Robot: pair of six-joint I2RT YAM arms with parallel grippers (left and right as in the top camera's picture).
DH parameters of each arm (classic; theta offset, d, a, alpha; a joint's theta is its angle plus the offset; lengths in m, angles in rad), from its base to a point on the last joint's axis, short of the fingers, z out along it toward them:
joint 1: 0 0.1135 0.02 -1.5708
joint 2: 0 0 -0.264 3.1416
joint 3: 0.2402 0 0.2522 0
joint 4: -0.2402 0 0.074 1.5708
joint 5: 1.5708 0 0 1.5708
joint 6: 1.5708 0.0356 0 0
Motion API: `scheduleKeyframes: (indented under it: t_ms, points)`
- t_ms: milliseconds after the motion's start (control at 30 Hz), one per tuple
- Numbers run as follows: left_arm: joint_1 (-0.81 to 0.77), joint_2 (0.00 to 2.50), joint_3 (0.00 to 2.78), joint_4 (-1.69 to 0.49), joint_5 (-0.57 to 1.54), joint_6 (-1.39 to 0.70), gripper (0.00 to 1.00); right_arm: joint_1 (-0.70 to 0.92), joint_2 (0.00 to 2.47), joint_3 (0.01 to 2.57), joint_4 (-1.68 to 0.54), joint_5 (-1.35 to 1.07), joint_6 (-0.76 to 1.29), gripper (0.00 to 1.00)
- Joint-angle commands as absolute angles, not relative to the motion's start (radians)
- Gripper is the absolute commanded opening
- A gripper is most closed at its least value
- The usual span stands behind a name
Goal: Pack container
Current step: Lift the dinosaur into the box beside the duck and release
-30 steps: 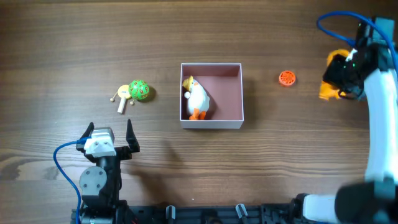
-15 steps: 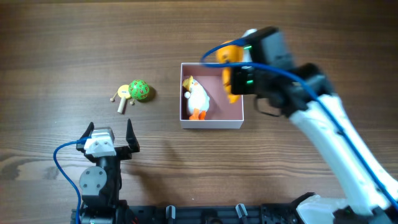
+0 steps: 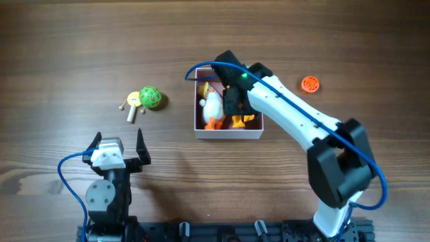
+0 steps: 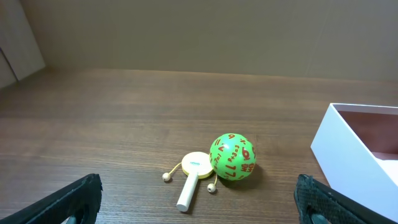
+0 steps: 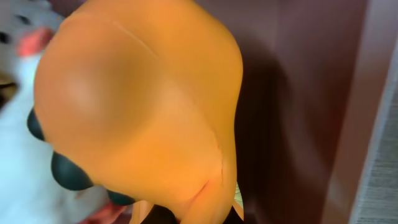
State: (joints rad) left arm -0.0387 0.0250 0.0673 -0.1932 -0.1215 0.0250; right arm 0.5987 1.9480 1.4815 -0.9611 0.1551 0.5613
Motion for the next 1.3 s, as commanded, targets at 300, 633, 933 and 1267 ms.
scheduleKeyframes:
  t_ms: [300, 633, 933, 1267]
  points:
    - [-0.033, 0.016, 0.060, -0.190, -0.105, 0.041, 1.00, 0.594, 1.991, 1.480, -1.041, 0.236, 0.639, 0.05]
    - [-0.033, 0.016, 0.060, -0.190, -0.105, 0.041, 1.00, 0.594, 1.991, 1.480, -1.064, 0.241, 0.639, 0.11]
    - [-0.033, 0.016, 0.060, -0.190, -0.105, 0.041, 1.00, 0.594, 1.991, 1.480, -1.052, 0.255, 0.628, 0.47]
    - [-0.033, 0.016, 0.060, -0.190, -0.105, 0.041, 1.00, 0.594, 1.956, 1.570, -1.023, 0.254, 0.520, 0.68]
